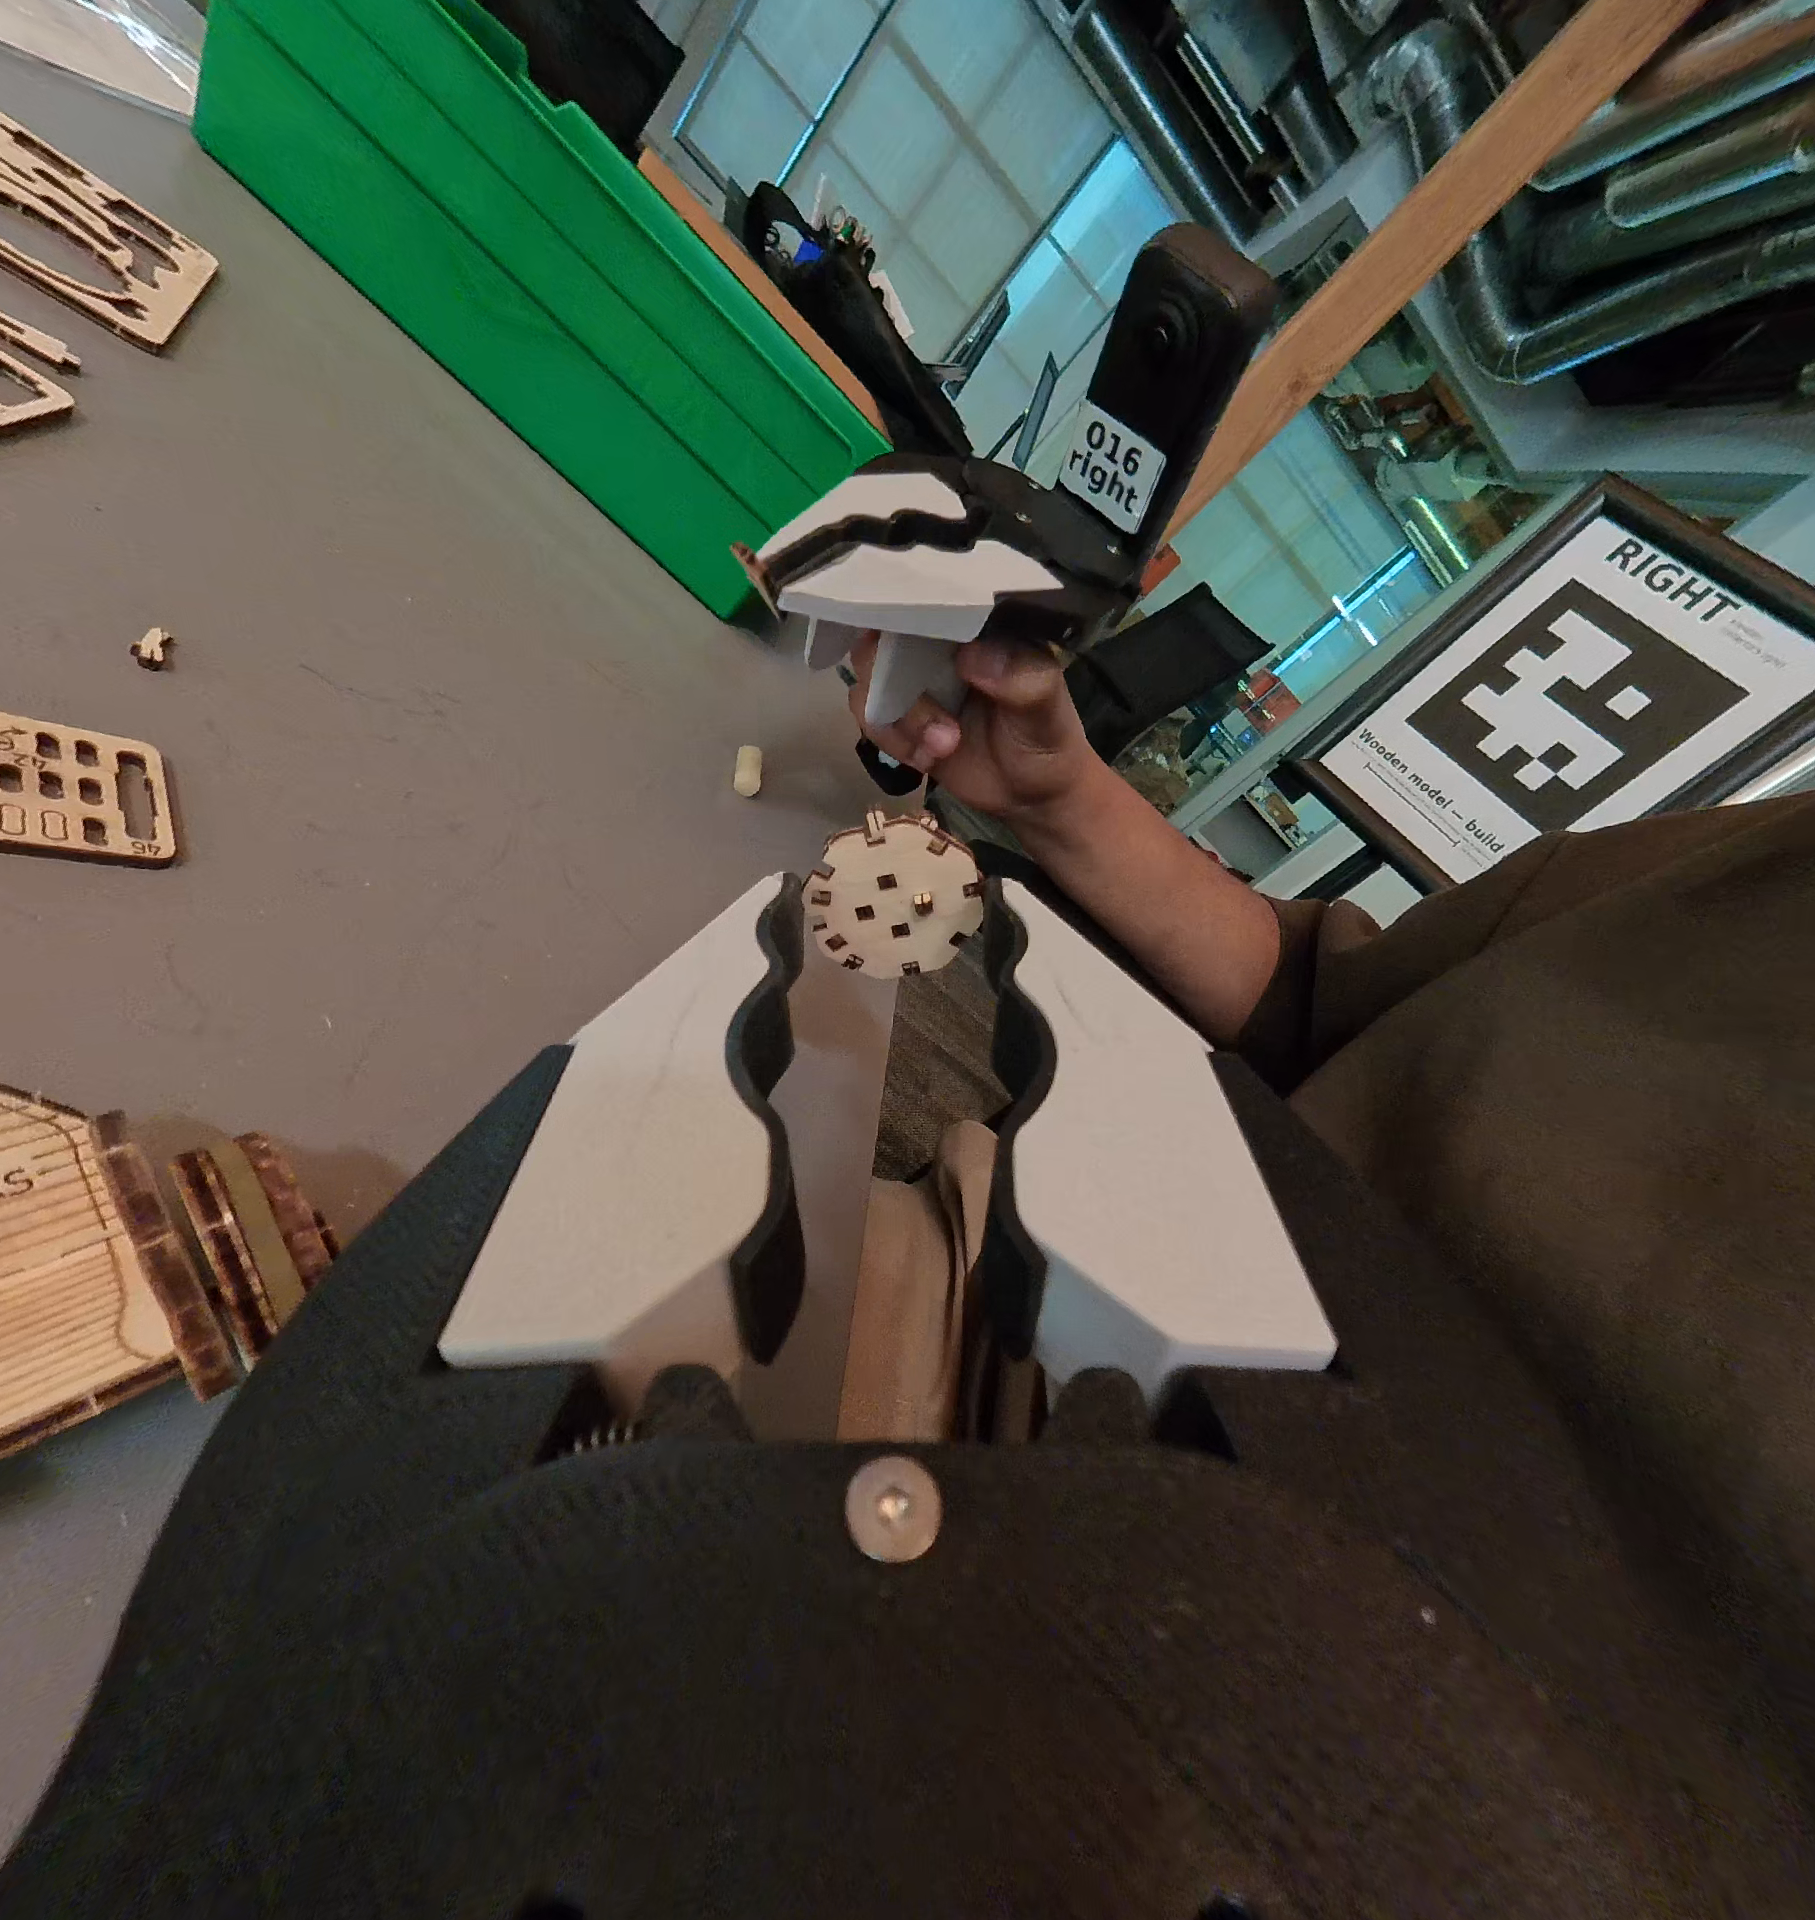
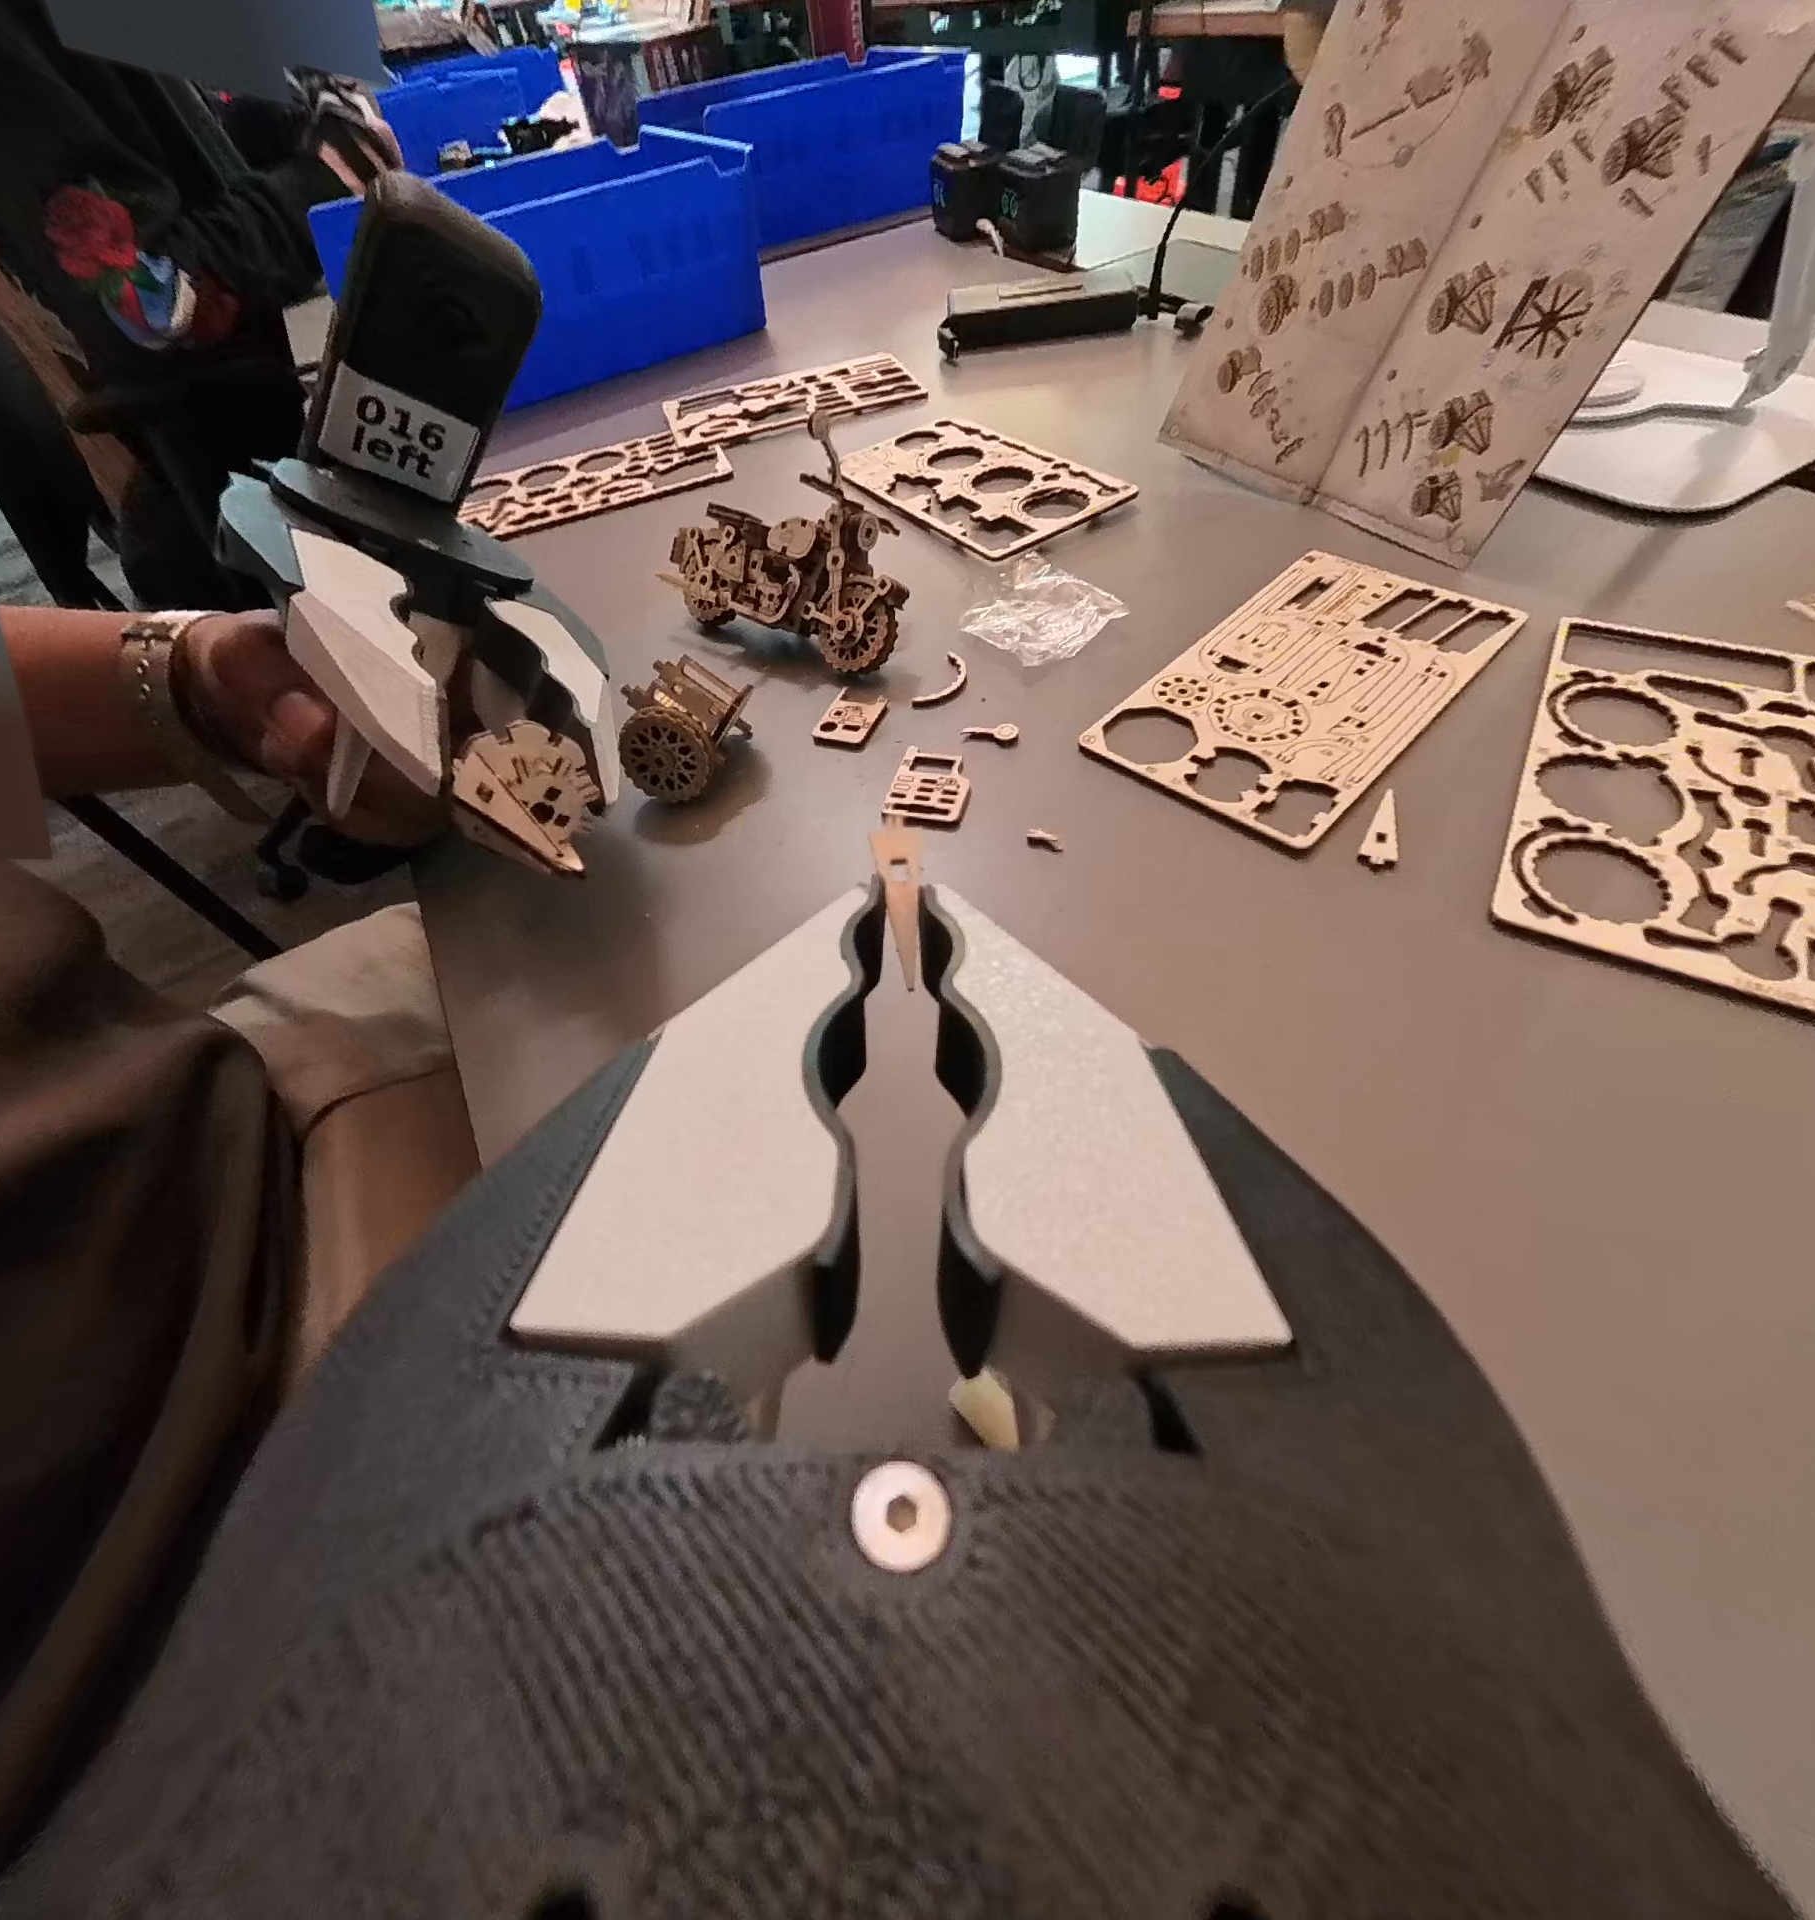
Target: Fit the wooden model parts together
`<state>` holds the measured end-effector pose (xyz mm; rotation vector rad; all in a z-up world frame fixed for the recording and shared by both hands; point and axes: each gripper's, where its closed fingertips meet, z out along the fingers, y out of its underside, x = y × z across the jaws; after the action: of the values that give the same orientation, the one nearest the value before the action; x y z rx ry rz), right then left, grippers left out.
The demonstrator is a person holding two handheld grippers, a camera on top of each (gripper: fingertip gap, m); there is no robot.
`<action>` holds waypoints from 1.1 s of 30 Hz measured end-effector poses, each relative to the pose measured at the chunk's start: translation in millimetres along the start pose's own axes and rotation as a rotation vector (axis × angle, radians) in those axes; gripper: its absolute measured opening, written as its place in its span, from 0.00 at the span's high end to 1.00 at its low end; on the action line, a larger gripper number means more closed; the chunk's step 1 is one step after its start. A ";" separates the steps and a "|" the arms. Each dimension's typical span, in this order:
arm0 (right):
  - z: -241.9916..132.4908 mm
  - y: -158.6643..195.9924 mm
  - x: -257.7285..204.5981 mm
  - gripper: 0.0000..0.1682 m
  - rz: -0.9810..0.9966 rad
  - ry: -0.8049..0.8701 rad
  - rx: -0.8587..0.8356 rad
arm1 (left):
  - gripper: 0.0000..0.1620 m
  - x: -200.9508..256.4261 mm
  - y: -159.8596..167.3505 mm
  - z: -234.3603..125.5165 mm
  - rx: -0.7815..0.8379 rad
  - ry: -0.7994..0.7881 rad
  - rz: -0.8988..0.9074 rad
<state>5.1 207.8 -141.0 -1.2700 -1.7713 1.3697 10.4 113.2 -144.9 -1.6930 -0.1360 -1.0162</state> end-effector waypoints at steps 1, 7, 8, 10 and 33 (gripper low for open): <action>-1.5 -1.5 1.5 0.97 0.008 0.002 0.010 | 0.80 0.0 0.1 0.0 -0.001 0.000 0.000; -17.2 -17.2 15.9 0.97 0.046 0.052 0.109 | 0.80 0.6 0.8 0.4 -0.005 0.002 0.004; -21.4 -21.3 18.8 0.97 0.043 0.068 0.130 | 0.80 0.7 1.0 0.4 -0.006 0.003 0.005; -30.2 -28.4 25.0 0.97 0.033 0.106 0.167 | 0.80 1.1 1.5 0.6 -0.008 0.004 0.008; 11.3 52.8 17.0 0.97 -0.148 0.168 -0.341 | 0.80 15.0 14.5 6.3 -0.080 0.058 0.071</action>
<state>6.6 220.2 -196.3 -1.3505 -1.9905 0.8775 31.3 107.0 -145.6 -1.7265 0.0021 -1.0279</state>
